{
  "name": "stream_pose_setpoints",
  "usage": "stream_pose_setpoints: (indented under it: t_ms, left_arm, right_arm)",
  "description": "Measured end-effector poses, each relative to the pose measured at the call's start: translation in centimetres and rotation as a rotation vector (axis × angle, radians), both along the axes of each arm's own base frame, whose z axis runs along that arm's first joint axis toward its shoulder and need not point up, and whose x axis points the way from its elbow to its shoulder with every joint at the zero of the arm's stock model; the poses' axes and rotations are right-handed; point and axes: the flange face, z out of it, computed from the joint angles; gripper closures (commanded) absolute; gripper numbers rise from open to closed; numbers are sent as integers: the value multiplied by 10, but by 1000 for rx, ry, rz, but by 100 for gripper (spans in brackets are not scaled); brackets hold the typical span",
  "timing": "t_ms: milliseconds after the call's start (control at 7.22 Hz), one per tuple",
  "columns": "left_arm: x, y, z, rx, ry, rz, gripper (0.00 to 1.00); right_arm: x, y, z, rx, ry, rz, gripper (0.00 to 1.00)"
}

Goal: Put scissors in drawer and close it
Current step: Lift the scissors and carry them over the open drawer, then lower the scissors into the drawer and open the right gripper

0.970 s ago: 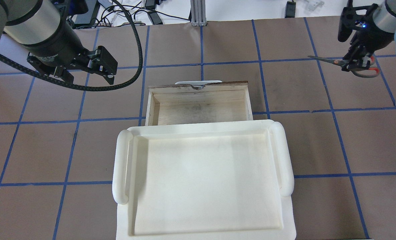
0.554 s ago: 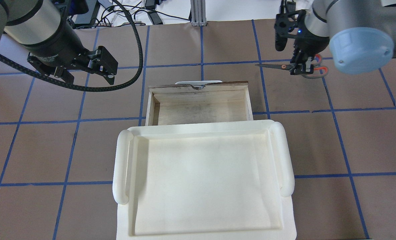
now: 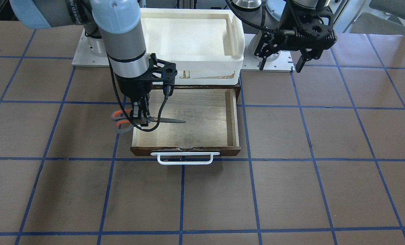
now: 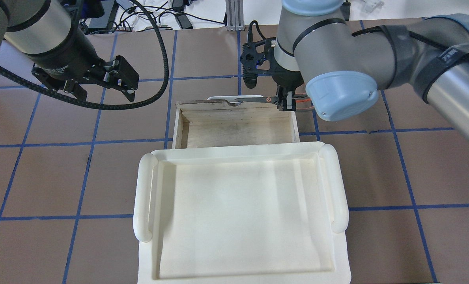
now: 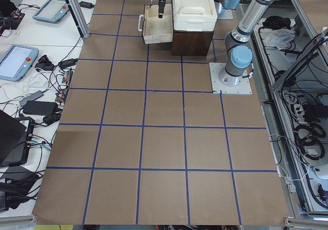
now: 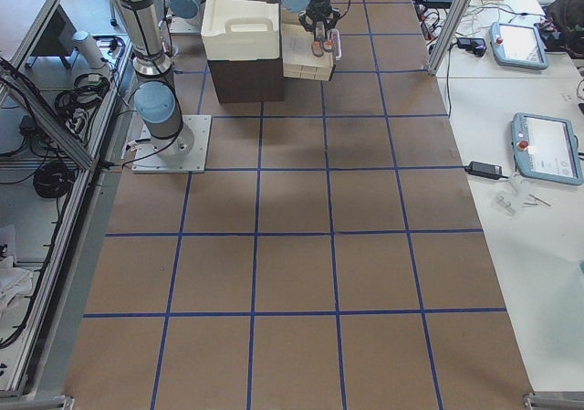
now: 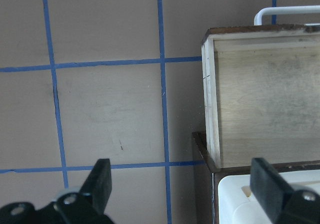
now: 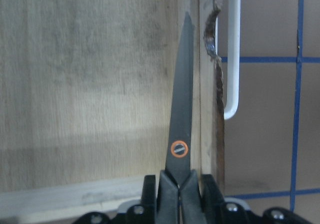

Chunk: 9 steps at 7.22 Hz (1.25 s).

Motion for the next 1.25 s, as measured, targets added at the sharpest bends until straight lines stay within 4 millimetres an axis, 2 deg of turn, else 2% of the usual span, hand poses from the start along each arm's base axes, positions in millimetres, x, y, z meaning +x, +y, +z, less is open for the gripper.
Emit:
stream_pose_setpoints:
  t_ms: [139, 277, 554, 1247]
  left_arm:
    - [0, 1, 0, 0, 0, 0, 0]
    - [0, 2, 0, -1, 0, -1, 0]
    - [0, 3, 1, -2, -1, -1, 0]
    - [1, 4, 1, -2, -1, 0, 0]
  right_arm:
    - [28, 8, -12, 4, -5, 10, 98]
    - [45, 12, -24, 19, -8, -19, 99]
    - [56, 15, -44, 54, -3, -71, 98]
    - [78, 22, -76, 109, 16, -58, 93]
